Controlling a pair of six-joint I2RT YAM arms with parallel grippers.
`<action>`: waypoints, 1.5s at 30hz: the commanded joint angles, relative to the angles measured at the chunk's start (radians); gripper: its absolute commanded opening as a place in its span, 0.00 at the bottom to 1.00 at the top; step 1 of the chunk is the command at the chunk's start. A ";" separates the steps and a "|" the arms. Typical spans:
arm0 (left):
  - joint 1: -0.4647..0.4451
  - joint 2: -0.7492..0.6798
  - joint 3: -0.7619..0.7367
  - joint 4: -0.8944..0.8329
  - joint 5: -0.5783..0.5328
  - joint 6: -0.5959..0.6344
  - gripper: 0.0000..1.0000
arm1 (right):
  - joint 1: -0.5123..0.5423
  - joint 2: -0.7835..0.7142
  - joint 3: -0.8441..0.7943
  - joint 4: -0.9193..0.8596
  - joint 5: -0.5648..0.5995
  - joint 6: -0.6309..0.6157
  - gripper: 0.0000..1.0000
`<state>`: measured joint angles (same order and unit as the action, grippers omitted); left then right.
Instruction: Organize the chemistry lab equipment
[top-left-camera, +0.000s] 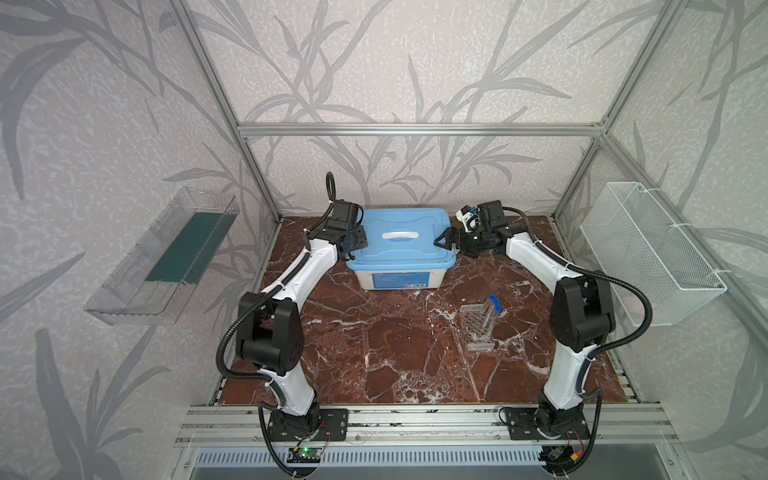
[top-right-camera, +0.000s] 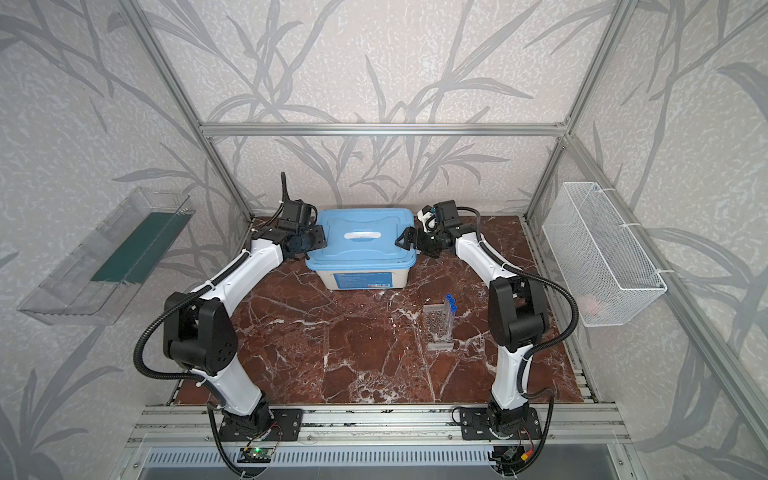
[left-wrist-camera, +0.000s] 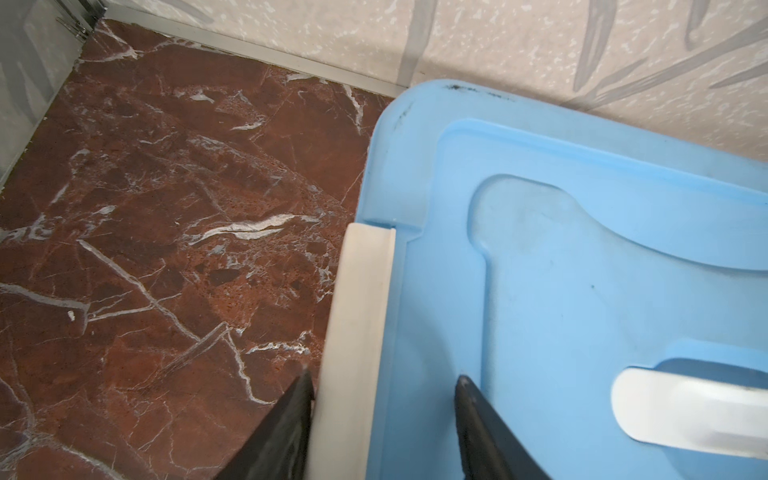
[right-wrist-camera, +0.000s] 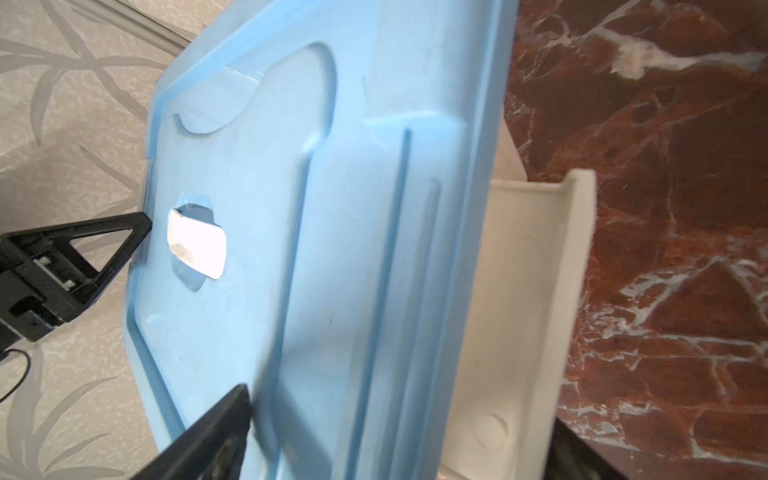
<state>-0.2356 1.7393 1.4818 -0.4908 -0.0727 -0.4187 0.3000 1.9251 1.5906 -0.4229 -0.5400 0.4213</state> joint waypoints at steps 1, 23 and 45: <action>-0.017 0.023 -0.045 -0.122 0.065 -0.005 0.56 | 0.066 -0.065 0.058 -0.067 0.091 -0.110 0.91; -0.059 0.032 0.036 -0.100 0.154 -0.064 0.69 | 0.159 -0.027 0.192 -0.272 0.339 -0.188 0.95; 0.174 -0.511 -0.324 -0.116 0.023 -0.037 0.99 | -0.105 -0.677 -0.232 -0.324 0.539 -0.258 0.99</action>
<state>-0.0860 1.2430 1.2392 -0.5728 -0.0200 -0.4561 0.2127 1.2972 1.4700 -0.7109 -0.0917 0.1905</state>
